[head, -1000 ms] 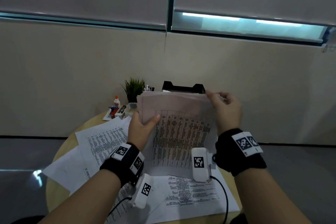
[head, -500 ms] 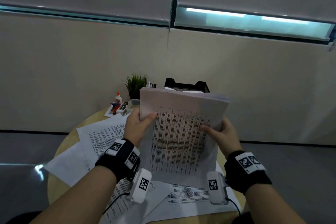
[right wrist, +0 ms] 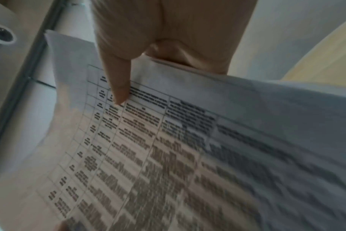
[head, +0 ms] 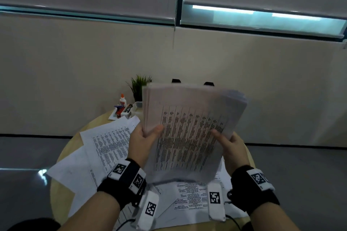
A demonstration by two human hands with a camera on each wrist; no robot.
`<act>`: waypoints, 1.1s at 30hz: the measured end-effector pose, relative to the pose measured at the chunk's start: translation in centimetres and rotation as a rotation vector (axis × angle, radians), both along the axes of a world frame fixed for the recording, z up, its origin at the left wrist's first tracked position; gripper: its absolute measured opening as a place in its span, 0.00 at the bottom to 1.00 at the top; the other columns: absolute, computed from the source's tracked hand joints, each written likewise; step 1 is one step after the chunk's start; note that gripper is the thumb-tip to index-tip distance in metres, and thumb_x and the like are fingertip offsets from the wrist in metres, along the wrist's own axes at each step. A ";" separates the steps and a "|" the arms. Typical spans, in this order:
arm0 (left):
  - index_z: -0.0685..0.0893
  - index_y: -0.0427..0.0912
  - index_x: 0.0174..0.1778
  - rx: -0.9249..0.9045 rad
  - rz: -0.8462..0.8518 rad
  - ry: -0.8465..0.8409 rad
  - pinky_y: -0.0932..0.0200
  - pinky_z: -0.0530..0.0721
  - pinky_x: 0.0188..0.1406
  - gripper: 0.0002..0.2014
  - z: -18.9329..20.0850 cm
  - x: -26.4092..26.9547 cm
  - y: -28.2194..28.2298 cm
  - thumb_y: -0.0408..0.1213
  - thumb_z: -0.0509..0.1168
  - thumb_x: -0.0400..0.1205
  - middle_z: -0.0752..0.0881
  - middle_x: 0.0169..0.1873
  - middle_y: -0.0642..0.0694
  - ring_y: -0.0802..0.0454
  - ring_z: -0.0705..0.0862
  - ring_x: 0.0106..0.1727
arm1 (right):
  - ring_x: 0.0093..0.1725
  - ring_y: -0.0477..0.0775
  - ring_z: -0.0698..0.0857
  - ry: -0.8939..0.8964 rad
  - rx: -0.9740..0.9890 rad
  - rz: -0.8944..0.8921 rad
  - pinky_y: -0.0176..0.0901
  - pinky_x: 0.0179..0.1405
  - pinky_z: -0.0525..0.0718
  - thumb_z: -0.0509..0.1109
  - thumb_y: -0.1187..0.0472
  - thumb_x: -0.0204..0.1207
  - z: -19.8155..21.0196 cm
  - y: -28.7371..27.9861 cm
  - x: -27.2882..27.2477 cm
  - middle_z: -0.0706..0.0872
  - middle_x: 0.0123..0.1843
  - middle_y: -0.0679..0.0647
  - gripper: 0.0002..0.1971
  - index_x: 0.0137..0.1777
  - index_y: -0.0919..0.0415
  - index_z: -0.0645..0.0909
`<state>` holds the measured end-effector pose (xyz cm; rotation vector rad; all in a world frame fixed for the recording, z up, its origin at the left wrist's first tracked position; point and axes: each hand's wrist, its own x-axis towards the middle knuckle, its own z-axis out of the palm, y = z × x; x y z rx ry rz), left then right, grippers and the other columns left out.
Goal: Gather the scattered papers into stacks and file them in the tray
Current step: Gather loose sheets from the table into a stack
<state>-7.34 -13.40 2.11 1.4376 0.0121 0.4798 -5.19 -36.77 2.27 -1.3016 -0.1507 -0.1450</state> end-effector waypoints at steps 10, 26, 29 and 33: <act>0.86 0.47 0.47 -0.028 0.021 0.126 0.61 0.83 0.46 0.08 -2.4 0.0 0.7 0.33 0.74 0.74 0.90 0.40 0.54 0.59 0.88 0.44 | 0.55 0.61 0.89 0.082 -0.074 0.095 0.49 0.48 0.85 0.87 0.44 0.45 -2.4 0.7 0.2 0.92 0.52 0.58 0.35 0.52 0.61 0.87; 0.86 0.46 0.48 -0.059 0.019 0.143 0.58 0.82 0.44 0.09 -2.2 -1.5 1.7 0.38 0.73 0.73 0.89 0.44 0.49 0.50 0.87 0.48 | 0.56 0.58 0.88 0.008 -0.228 -0.049 0.53 0.59 0.84 0.65 0.75 0.78 -1.8 -0.6 0.8 0.91 0.53 0.58 0.11 0.57 0.66 0.83; 0.86 0.43 0.48 -0.111 -0.042 0.221 0.46 0.82 0.56 0.16 -2.1 -0.9 2.1 0.44 0.73 0.66 0.89 0.46 0.44 0.44 0.86 0.52 | 0.54 0.61 0.88 0.019 -0.268 -0.044 0.56 0.54 0.85 0.64 0.75 0.79 -1.9 -0.7 1.2 0.91 0.52 0.59 0.11 0.56 0.67 0.84; 0.85 0.43 0.45 -0.045 -0.119 0.260 0.43 0.81 0.61 0.18 -1.8 -0.4 2.0 0.47 0.77 0.63 0.88 0.44 0.45 0.49 0.86 0.49 | 0.53 0.56 0.88 0.041 -0.310 0.000 0.43 0.45 0.86 0.55 0.80 0.79 -1.9 -0.6 1.4 0.91 0.54 0.56 0.22 0.58 0.60 0.85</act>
